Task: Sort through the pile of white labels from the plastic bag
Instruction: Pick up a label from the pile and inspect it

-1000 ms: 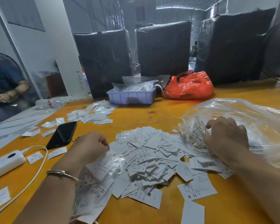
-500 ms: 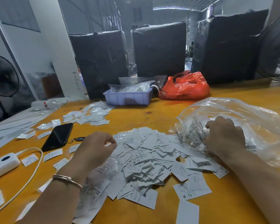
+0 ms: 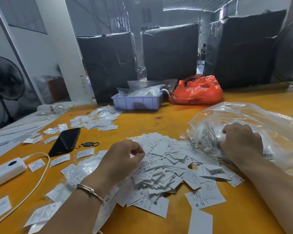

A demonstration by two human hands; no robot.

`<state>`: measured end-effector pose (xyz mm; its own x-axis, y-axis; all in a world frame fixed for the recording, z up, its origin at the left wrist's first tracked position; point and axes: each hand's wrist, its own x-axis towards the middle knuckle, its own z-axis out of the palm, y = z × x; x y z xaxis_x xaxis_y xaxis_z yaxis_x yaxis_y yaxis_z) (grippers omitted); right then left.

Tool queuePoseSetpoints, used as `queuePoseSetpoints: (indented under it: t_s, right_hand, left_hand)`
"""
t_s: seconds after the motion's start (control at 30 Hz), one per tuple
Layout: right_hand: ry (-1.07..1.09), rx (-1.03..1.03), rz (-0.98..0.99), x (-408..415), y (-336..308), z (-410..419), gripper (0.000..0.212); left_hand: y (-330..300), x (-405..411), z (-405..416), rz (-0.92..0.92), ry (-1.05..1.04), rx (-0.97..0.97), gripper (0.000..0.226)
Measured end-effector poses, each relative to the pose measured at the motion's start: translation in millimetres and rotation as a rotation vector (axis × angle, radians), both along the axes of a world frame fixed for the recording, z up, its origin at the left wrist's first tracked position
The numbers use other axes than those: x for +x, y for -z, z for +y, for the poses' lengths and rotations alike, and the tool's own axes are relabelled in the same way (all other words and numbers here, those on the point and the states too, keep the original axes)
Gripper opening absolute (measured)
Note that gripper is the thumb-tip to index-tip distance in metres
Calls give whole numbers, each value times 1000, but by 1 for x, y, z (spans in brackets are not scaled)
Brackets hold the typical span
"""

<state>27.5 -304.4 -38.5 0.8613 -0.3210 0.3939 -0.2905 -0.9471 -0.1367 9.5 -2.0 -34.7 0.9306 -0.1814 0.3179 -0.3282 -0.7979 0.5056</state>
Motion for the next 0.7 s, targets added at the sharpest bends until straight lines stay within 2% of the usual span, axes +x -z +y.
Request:
queuePoseSetpoints:
  t_s: [0.13, 0.27, 0.43, 0.5, 0.63, 0.7]
  right_hand:
    - [-3, -56, 81, 0, 0, 1, 7]
    - [-19, 45, -34, 0, 0, -1, 15]
    - [-80, 84, -239, 0, 3, 0, 14]
    - [-91, 84, -261, 1, 3, 0, 15]
    - [-74, 77, -209, 0, 0, 2, 11]
    - [-7, 5, -56, -2, -1, 2, 21]
  left_hand:
    - [2, 1, -1, 15, 31, -15, 7]
    - [4, 2, -2, 23, 46, -7, 9]
    - [6, 4, -1, 32, 50, -15, 9]
    - [7, 4, -1, 45, 53, -22, 10]
    - [8, 3, -1, 62, 52, -15, 10]
    - [7, 4, -1, 62, 50, -16, 10]
